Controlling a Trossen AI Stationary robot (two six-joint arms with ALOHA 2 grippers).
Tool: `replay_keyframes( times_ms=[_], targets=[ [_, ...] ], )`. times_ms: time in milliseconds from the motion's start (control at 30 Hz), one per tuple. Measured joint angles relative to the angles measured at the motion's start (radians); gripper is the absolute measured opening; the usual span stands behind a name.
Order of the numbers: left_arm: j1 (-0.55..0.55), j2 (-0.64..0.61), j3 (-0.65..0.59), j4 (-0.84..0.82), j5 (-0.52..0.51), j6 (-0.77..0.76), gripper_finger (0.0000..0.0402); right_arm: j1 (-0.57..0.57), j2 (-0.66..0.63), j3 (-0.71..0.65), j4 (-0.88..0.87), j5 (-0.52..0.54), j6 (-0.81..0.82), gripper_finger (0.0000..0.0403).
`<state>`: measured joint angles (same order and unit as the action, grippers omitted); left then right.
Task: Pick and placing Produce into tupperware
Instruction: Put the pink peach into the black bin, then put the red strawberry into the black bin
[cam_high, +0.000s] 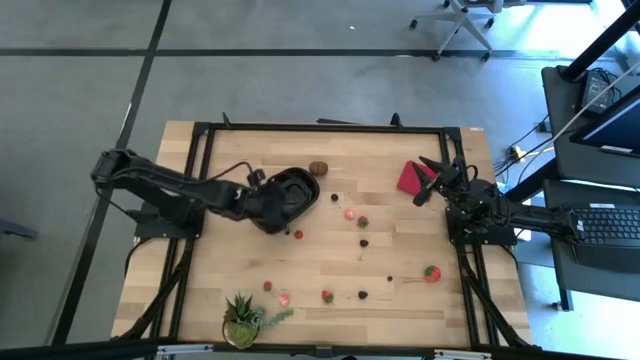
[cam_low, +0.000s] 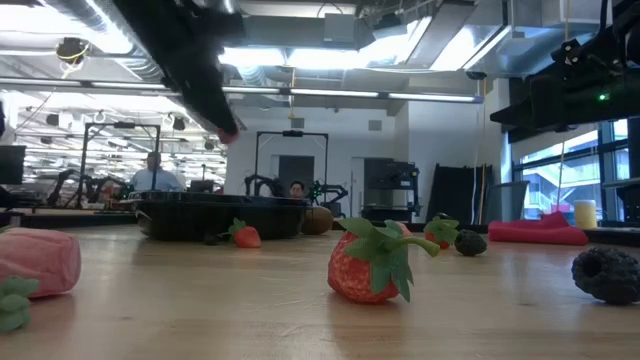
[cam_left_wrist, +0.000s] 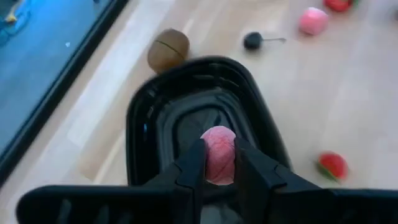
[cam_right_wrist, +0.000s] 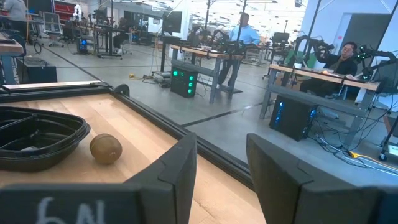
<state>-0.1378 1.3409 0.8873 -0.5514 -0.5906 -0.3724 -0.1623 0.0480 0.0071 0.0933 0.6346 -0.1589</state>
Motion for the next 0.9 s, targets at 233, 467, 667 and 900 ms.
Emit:
replay_keyframes(
  times_ms=[233,467,667,900],
  targets=[
    [0.103,0.03,-0.046,0.115,0.07,0.043,0.0085,0.0,0.0,0.0,0.0,0.0,0.0,0.0142],
    [0.143,0.029,-0.055,0.121,0.032,0.014,0.0105,0.0,0.0,0.0,0.0,0.0,0.0,0.0142],
    [0.17,0.029,-0.055,0.121,0.031,0.042,0.0126,0.0,0.0,0.0,0.0,0.0,0.0,0.0142],
    [0.193,0.029,-0.055,0.12,0.031,0.042,0.0161,0.0,0.0,0.0,0.0,0.0,0.0,0.0142]
  ],
)
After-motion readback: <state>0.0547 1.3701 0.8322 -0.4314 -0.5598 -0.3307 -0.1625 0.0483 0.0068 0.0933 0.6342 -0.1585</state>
